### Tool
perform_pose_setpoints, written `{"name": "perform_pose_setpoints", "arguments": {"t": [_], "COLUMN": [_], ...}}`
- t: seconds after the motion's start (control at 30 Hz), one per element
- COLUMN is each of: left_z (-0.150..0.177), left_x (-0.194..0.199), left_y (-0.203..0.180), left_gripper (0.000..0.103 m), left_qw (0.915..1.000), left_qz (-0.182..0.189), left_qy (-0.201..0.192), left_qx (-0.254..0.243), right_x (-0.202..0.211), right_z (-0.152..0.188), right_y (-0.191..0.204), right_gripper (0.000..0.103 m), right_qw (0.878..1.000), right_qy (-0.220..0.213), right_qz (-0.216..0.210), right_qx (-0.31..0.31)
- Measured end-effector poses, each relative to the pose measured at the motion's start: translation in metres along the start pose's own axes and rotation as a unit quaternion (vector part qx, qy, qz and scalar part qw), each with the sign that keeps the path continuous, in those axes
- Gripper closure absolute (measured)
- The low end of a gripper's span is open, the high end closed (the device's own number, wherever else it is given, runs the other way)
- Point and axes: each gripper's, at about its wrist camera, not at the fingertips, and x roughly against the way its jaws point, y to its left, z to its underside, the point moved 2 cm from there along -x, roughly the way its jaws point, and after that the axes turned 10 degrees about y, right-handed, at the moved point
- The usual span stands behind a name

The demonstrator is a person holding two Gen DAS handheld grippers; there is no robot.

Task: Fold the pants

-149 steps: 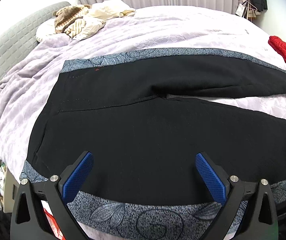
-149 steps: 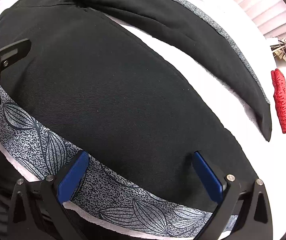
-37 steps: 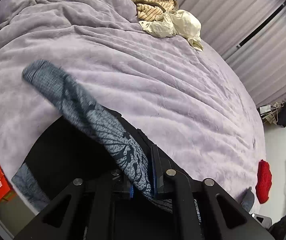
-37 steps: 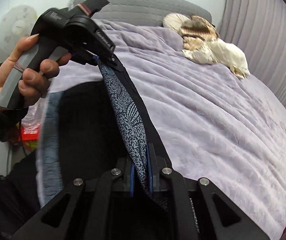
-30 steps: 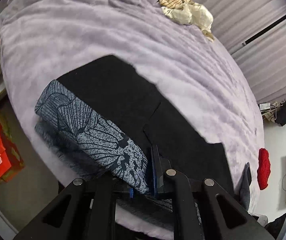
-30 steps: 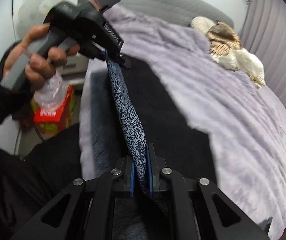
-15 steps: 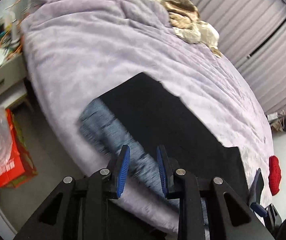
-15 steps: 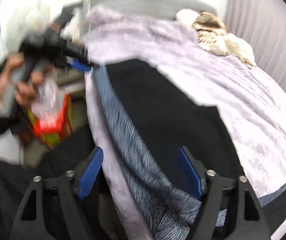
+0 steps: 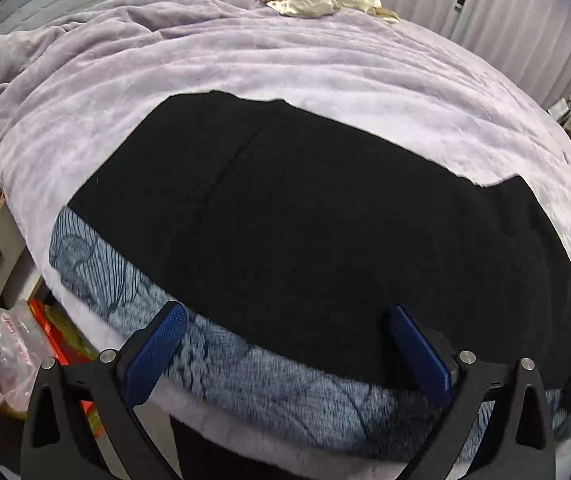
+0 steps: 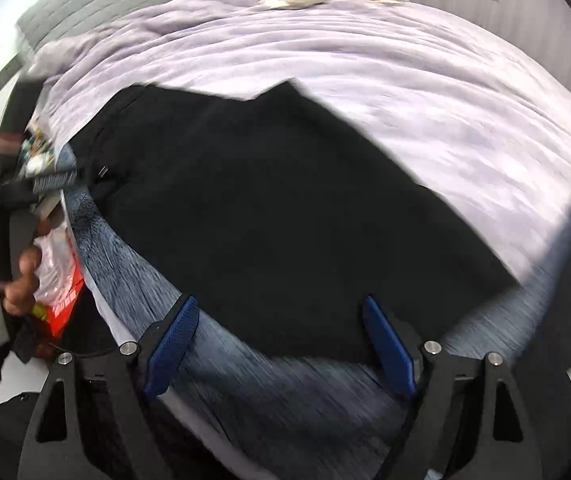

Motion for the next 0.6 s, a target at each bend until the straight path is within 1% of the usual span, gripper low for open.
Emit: {"name": "perform_pose_setpoints", "arguments": {"t": [0.07,0.1,0.13,0.17,0.2,0.23,0.27,0.3,0.37,0.4,0.43,0.47,0.5,0.53,0.57,0.6], "left_z": [-0.002,-0.004,-0.004,-0.005,-0.006,-0.008,-0.008,-0.008,-0.006,-0.004,-0.003,-0.001,0.000,0.001,0.001,0.001], "left_x": [0.002,0.004,0.004,0.006,0.010,0.011,0.012,0.014,0.015,0.016,0.016,0.017,0.017,0.017,0.018,0.019], "left_y": [0.000,-0.003,-0.007,-0.013,-0.020,-0.026,-0.032,-0.038,-0.048,-0.053,-0.057,-0.060,-0.063,-0.066,-0.068,-0.071], "left_gripper": [0.001,0.001,0.001,0.001,0.001,0.001,0.001,0.001,0.001,0.001,0.001,0.001,0.001,0.001,0.001,0.001], "left_qw": [0.9999,0.9999,0.9999,0.9999,0.9998,0.9997,0.9995,0.9993,0.9988,0.9986,0.9984,0.9980,0.9977,0.9974,0.9973,0.9970], "left_qz": [-0.001,-0.003,-0.002,0.003,0.013,0.019,0.022,0.025,0.030,0.024,0.019,0.016,0.015,0.012,0.010,0.012], "left_qy": [0.010,0.014,0.015,0.014,0.011,0.012,0.012,0.014,0.018,0.017,0.016,0.015,0.015,0.015,0.015,0.017], "left_qx": [0.005,0.004,0.001,-0.001,-0.007,-0.013,-0.018,-0.022,-0.033,-0.043,-0.052,-0.059,-0.064,-0.069,-0.072,-0.074], "right_x": [0.027,0.039,0.050,0.055,0.054,0.046,0.035,0.021,-0.015,-0.034,-0.047,-0.051,-0.048,-0.044,-0.039,-0.032], "right_z": [0.001,-0.004,-0.012,-0.023,-0.032,-0.043,-0.052,-0.059,-0.065,-0.065,-0.064,-0.060,-0.059,-0.057,-0.053,-0.048], "right_y": [-0.025,-0.043,-0.063,-0.090,-0.113,-0.136,-0.157,-0.175,-0.210,-0.221,-0.230,-0.233,-0.235,-0.235,-0.235,-0.236], "right_gripper": [0.016,0.012,0.000,0.000,0.000,0.000,0.000,0.000,0.000,0.000,0.000,0.000,0.000,0.003,0.009,0.035], "right_qw": [0.998,0.995,0.989,0.979,0.968,0.957,0.950,0.947,0.939,0.932,0.929,0.929,0.929,0.931,0.934,0.933], "right_qy": [-0.035,-0.054,-0.072,-0.085,-0.081,-0.060,-0.031,-0.002,0.074,0.119,0.145,0.145,0.135,0.126,0.117,0.111], "right_qz": [0.005,0.025,0.060,0.106,0.147,0.182,0.195,0.193,0.165,0.153,0.147,0.143,0.137,0.131,0.132,0.147], "right_qx": [-0.044,-0.075,-0.111,-0.150,-0.185,-0.218,-0.241,-0.257,-0.292,-0.307,-0.308,-0.310,-0.316,-0.318,-0.312,-0.309]}}
